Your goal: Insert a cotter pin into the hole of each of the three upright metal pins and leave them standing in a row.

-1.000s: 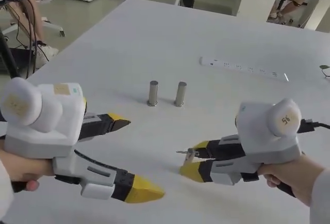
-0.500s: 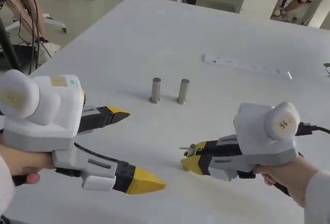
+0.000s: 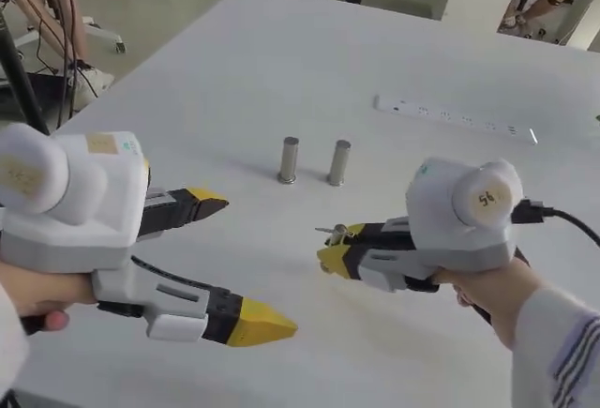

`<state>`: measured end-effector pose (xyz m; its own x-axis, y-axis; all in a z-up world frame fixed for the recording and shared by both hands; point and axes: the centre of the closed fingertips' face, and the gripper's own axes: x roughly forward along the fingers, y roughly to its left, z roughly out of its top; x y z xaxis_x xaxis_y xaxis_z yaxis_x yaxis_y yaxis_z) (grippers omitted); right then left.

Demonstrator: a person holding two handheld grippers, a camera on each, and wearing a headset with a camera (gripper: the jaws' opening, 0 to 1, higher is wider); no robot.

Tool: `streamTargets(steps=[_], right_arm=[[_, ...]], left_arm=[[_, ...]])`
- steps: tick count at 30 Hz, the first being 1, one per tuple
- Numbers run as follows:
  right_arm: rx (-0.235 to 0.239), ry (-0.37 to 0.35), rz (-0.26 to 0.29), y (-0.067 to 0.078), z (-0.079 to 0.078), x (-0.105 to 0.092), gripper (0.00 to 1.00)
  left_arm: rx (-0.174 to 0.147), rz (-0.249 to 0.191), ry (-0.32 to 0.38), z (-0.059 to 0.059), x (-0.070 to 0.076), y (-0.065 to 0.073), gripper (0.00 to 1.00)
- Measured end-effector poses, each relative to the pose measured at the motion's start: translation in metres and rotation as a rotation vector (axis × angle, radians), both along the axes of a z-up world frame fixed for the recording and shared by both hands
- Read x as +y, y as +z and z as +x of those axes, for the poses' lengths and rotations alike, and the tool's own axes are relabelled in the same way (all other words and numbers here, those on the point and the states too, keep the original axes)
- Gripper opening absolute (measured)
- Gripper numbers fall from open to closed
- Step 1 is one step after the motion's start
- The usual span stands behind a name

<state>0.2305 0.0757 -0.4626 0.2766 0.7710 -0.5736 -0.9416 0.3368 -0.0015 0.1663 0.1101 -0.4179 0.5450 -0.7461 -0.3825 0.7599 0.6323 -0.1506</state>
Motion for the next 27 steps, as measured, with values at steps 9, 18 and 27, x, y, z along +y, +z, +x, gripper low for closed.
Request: streamTargets(steps=[9,18,27], right_arm=[[0.029,-0.017,0.006,-0.008,0.003,0.014,0.04],[0.030,-0.035,-0.001,-0.012,0.008,0.017,0.04],[0.002,-0.051,-0.016,-0.012,0.009,0.017,0.04]], left_arm=[[0.021,-0.011,-0.008,-0.001,-0.003,-0.005,0.99],[0.033,-0.009,-0.025,-0.001,-0.007,-0.009,0.99],[0.044,-0.010,-0.032,0.000,-0.010,-0.011,0.99]])
